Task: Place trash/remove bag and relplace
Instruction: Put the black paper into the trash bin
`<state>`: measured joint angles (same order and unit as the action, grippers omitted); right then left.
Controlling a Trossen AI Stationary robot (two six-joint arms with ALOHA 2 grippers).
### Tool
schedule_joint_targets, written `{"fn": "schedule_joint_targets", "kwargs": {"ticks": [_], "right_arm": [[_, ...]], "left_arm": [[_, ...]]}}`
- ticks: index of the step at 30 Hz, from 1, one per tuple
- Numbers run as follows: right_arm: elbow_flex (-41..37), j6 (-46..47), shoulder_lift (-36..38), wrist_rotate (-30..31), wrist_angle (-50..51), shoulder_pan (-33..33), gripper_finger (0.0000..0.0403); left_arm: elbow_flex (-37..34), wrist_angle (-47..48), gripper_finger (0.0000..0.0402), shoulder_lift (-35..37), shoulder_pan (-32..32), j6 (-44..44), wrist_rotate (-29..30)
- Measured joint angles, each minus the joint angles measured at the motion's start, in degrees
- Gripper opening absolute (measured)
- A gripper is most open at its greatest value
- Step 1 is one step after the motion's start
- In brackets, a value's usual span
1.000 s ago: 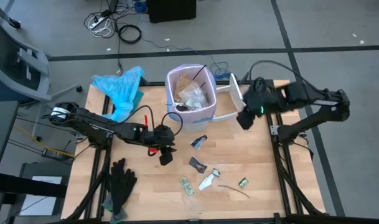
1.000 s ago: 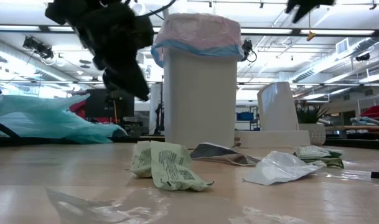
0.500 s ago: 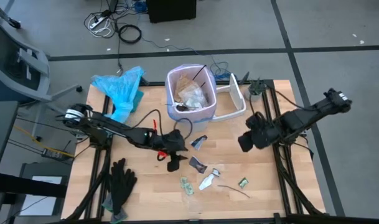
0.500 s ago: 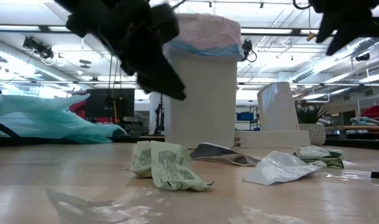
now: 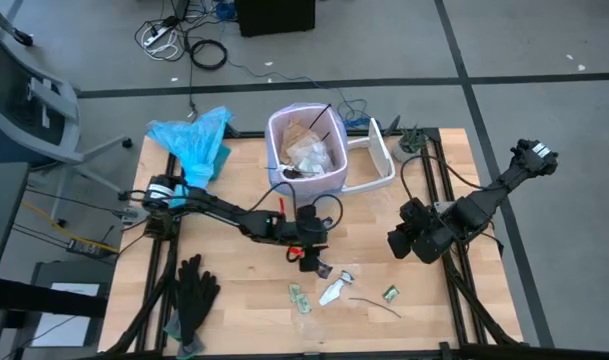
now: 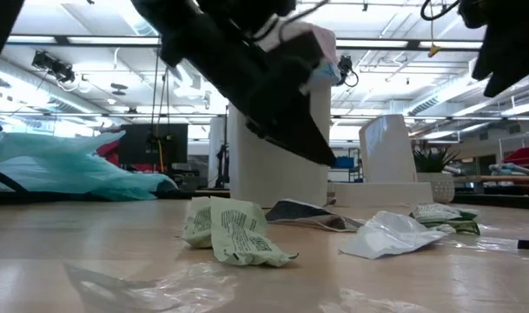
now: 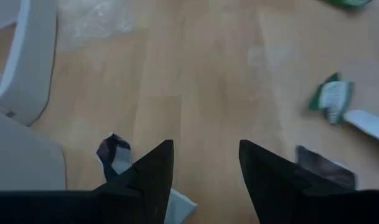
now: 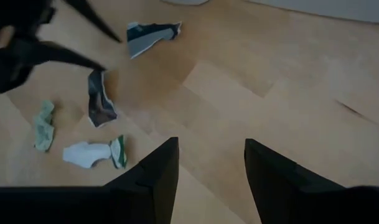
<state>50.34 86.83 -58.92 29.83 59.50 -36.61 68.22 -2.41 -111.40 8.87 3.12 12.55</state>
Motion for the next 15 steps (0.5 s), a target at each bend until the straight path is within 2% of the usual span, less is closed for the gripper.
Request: {"fn": "schedule_joint_targets", "kwargs": {"ticks": [4, 9, 12, 15], "right_arm": [[-0.24, 0.56, -0.02, 1.22, 0.05, -2.93, 0.0164], [-0.24, 0.56, -0.02, 2.75, 0.63, -6.04, 0.0164], [-0.24, 0.54, -0.02, 3.21, 0.69, -7.52, 0.0164], [-0.24, 0.28, -0.02, 3.47, 0.96, -8.89, 0.0161]], "left_arm": [[2.50, 2.49, 0.0194, -2.88, -0.61, 2.47, 3.51], [2.76, 9.25, 0.0193, -4.27, -2.00, 11.19, 7.85], [2.74, 11.05, 0.0193, -4.43, -2.68, 15.37, 7.71], [2.77, 10.71, 0.0193, -5.41, -3.16, 17.12, 4.54]]}}
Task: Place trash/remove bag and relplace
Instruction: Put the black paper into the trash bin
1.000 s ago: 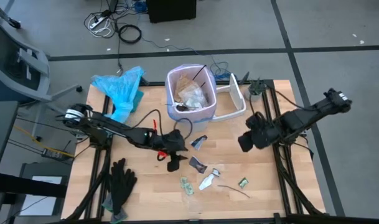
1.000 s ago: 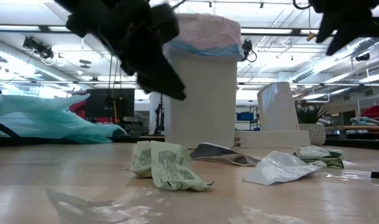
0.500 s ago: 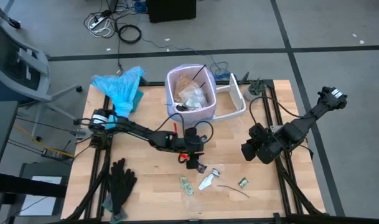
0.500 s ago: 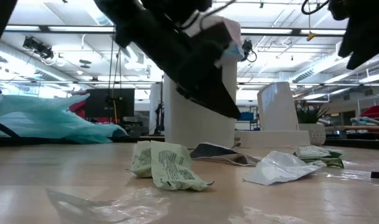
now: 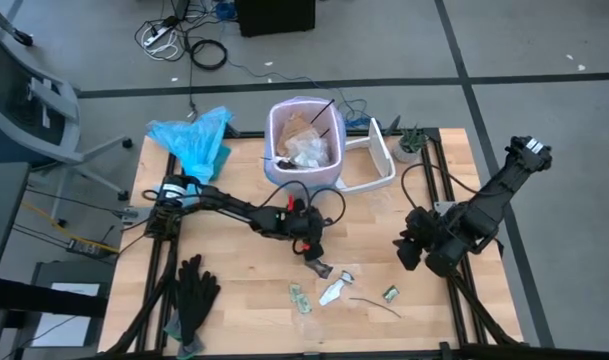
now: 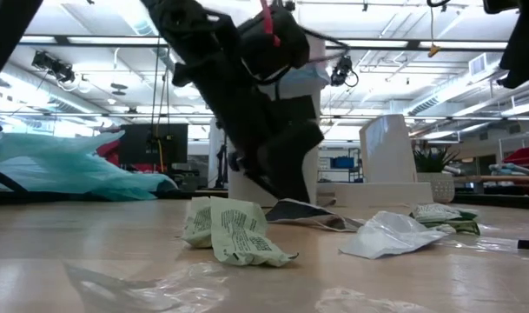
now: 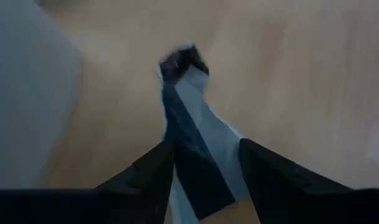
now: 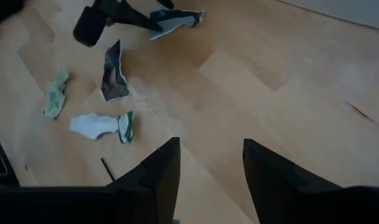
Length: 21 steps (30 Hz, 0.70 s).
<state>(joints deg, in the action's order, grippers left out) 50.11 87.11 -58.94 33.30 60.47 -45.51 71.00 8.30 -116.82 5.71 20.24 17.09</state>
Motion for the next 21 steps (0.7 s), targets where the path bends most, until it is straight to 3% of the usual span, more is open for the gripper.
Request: {"fn": "schedule_joint_targets", "kwargs": {"ticks": [4, 10, 13, 18, 21], "right_arm": [[0.00, -0.15, 0.00, 0.36, 0.37, -1.71, 0.0156], [0.00, -0.22, 0.00, 0.37, 0.96, -4.01, 0.0153], [0.00, -0.24, 0.00, 0.45, 1.41, -4.99, 0.0153], [0.00, -0.26, 0.00, 2.49, 1.51, -6.25, 0.0149], [0.00, -0.26, 0.00, 3.04, 1.51, -6.59, 0.0145]], "left_arm": [[0.20, -4.73, 0.0193, -2.03, -0.04, 1.40, -5.98], [0.35, -6.36, 0.0181, -4.51, 2.02, 4.18, -4.69], [0.38, -6.26, 0.0139, -4.92, 3.22, 4.30, -4.52], [0.45, -6.88, 0.0020, -5.10, 5.40, 8.74, -5.21], [2.49, -6.17, 0.0009, -5.35, 6.76, 11.98, -5.84]]}}
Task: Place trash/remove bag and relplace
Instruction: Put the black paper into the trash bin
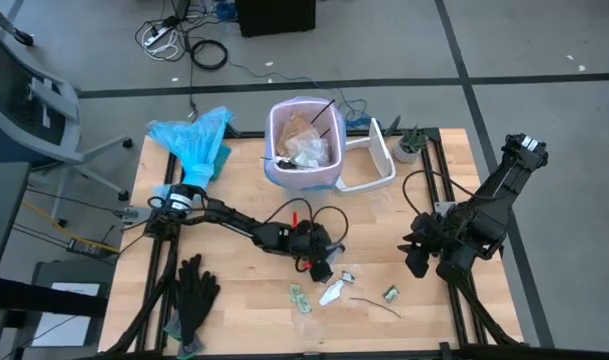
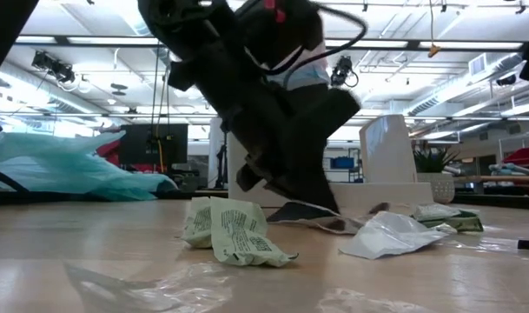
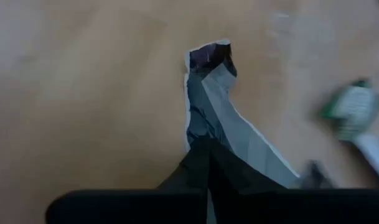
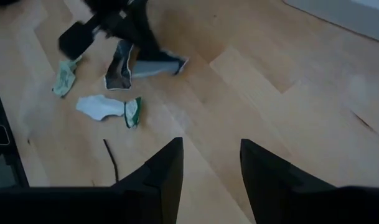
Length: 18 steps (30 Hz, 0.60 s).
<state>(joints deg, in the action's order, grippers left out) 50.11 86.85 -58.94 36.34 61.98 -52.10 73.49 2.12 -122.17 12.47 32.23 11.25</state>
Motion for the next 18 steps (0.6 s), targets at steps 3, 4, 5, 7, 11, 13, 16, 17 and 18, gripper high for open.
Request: {"fn": "schedule_joint_targets", "kwargs": {"ticks": [3, 4, 5, 7, 11, 13, 16, 17, 18], "right_arm": [[0.00, -0.01, 0.00, 0.05, 0.03, -0.35, 0.0141], [0.00, 0.00, 0.00, 0.04, 0.04, -0.46, 0.0140], [0.00, 0.00, 0.00, 0.06, 0.04, -0.68, 0.0138], [0.00, 0.00, 0.00, 0.13, 0.01, -0.89, 0.0136], [0.00, 0.00, 0.00, 0.28, -0.36, -1.49, 0.0132], [0.02, 0.00, 0.00, 0.27, -0.49, -1.89, 0.0131], [0.02, -1.23, -0.01, 0.21, -0.50, -2.29, 0.0130], [0.01, -2.64, -0.02, 0.01, -0.51, -2.29, 0.0130], [0.02, -4.36, -0.02, -0.26, -0.51, -2.26, 0.0130]], "left_arm": [[2.81, 0.99, 0.0004, -0.30, 1.88, -0.17, -0.86], [4.04, 1.93, 0.0004, -0.41, 2.39, -0.42, -1.22], [5.54, 2.74, 0.0003, -0.62, 2.80, -0.89, -1.60], [8.38, 5.17, 0.0003, -0.72, 3.38, -2.17, -1.30], [13.22, 9.47, 0.0002, -0.39, 3.87, -4.28, 0.00], [15.27, 12.22, 0.0002, -0.48, 3.89, -5.56, 0.06], [17.58, 13.54, 0.0001, -0.47, 3.82, -7.52, 0.58], [18.15, 13.93, 0.0001, -0.39, 3.73, -7.82, 0.65], [18.75, 14.57, 0.0002, -0.35, 3.67, -7.85, 0.67]]}}
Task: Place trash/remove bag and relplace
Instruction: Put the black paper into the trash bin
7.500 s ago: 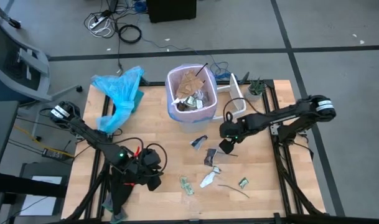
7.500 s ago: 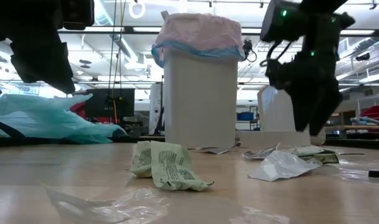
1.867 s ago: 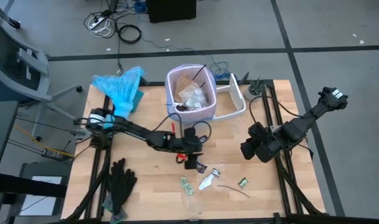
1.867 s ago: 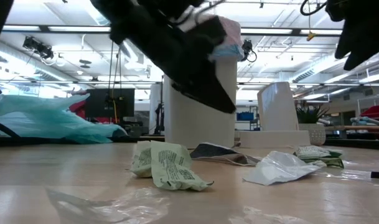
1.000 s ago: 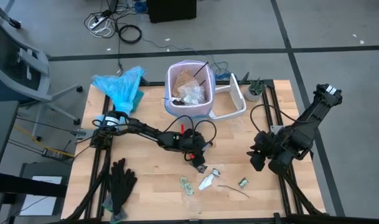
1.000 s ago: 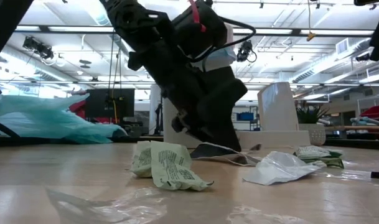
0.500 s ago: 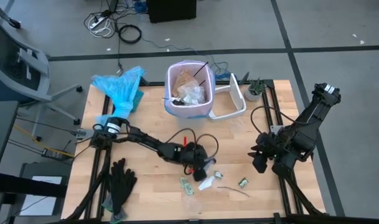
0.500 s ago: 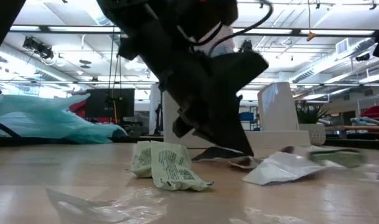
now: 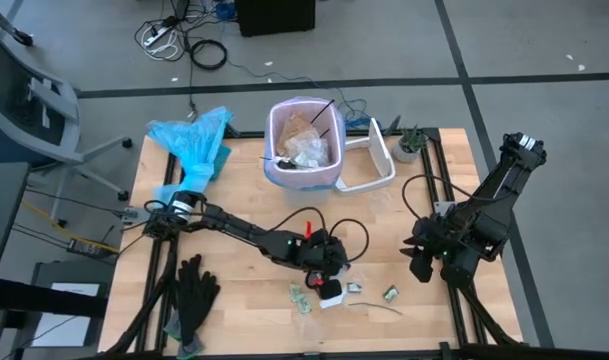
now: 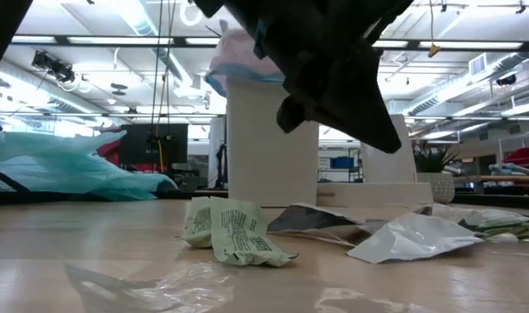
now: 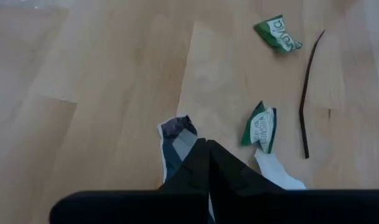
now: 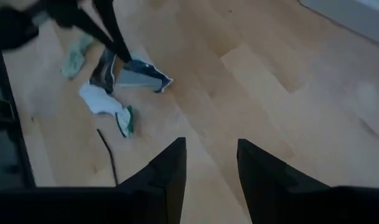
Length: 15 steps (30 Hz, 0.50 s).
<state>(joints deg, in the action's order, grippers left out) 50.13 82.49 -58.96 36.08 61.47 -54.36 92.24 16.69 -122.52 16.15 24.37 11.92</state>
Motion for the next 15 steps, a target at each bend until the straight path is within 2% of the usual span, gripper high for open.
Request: {"fn": "schedule_joint_targets", "kwargs": {"ticks": [4, 8, 13, 15], "right_arm": [[-0.02, -8.99, 0.00, -1.06, -0.04, 0.13, 0.0128], [-0.04, -11.05, -0.01, -1.17, -0.59, 1.29, 0.0122], [-0.07, -19.18, -1.19, -3.29, -4.09, 3.68, 0.0116], [-0.07, -23.50, -2.82, -4.72, -6.43, 5.35, 0.0114]], "left_arm": [[2.73, 3.65, 0.0013, 0.00, -0.35, -0.21, -0.13], [6.42, 9.20, 0.0017, 0.00, -0.25, -0.63, -0.12], [9.96, 16.63, 0.0010, 0.72, 2.14, -3.27, 0.59], [9.88, 18.23, 0.0008, 1.52, 3.37, -3.23, 2.54]]}}
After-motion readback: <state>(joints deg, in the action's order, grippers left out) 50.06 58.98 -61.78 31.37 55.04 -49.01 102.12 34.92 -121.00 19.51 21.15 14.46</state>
